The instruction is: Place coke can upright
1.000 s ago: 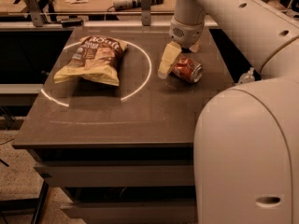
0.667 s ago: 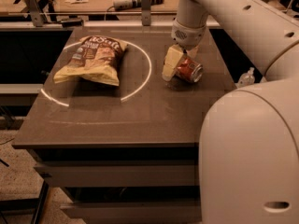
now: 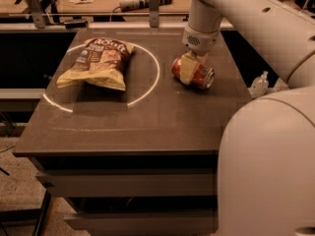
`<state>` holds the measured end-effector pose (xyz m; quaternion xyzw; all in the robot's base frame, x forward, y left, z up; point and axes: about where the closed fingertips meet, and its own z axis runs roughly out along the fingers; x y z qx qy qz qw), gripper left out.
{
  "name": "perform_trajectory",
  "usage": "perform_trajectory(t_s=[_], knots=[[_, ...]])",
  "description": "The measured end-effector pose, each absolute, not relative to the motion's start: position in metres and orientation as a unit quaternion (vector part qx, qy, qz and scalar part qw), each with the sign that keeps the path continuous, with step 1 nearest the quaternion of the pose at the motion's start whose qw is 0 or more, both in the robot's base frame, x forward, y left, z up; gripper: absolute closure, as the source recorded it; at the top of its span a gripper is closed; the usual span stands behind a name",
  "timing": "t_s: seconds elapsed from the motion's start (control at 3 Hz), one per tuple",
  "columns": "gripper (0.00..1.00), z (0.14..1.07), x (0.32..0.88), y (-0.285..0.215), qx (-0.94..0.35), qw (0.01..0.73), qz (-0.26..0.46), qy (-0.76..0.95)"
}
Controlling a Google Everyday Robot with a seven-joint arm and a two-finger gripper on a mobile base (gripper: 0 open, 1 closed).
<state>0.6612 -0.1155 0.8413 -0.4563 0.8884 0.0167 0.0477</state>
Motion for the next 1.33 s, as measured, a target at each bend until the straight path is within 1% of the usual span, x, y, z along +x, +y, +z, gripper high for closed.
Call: perform_trajectory(t_s=[0.33,0.67,1.0,1.33], knots=[[0.87,0.848,0.659,-0.112,-0.474,0.046,0.007,0.879],[1.00,0.890,0.654,-0.107,-0.505,0.114,0.031,0.855],[1.00,0.928,0.641,-0.099,-0.540,0.191,0.076,0.816],[1.00,0.958,0.639,-0.084,-0.566,0.314,0.145,0.748]])
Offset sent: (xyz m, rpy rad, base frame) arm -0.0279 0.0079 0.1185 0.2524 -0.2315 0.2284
